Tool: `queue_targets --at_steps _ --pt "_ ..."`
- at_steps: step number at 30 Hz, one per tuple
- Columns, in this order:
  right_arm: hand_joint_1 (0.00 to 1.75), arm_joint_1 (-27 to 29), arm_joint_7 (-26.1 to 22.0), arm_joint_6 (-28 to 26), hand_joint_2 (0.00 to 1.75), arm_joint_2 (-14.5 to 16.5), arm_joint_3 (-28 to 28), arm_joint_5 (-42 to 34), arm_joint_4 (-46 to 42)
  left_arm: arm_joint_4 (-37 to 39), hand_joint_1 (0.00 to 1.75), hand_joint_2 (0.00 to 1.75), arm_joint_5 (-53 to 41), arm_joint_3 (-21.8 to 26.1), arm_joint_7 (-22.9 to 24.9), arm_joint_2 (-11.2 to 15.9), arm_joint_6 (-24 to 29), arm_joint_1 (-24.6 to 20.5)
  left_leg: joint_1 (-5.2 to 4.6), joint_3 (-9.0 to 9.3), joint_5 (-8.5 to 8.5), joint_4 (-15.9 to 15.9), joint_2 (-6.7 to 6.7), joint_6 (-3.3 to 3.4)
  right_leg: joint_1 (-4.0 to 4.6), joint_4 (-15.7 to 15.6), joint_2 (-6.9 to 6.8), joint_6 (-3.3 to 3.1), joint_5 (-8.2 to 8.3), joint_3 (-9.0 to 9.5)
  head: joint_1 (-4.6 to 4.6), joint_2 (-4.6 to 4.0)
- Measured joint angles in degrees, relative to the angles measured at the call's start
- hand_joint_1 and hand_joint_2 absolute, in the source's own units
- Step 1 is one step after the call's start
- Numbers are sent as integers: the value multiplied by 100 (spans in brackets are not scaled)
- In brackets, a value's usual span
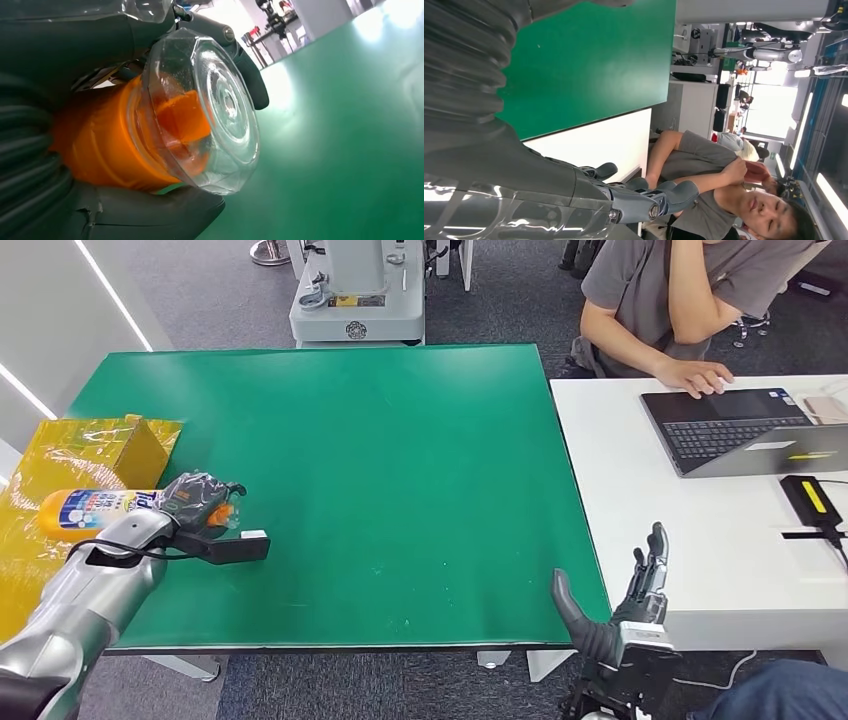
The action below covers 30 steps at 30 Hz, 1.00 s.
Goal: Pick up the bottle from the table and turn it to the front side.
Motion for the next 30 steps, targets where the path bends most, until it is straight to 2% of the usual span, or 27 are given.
queue_targets --at_steps 8,17,30 --pt "0 -59 -28 37 175 0 0 36 2 217 175 175 148 -7 103 12 -234 20 0 -3 0 -1 0 0 0 0 0 0 0 0 0 0" --pt "0 -225 -51 148 175 0 0 28 71 298 175 175 345 -4 -14 4 120 275 0 -3 0 0 -2 0 0 0 -3 0 0 0 0 0" --pt "0 -339 -52 180 175 2 0 8 190 324 175 175 350 -2 -57 -22 232 346 0 -3 0 -1 -2 0 0 0 -3 0 0 0 0 0"
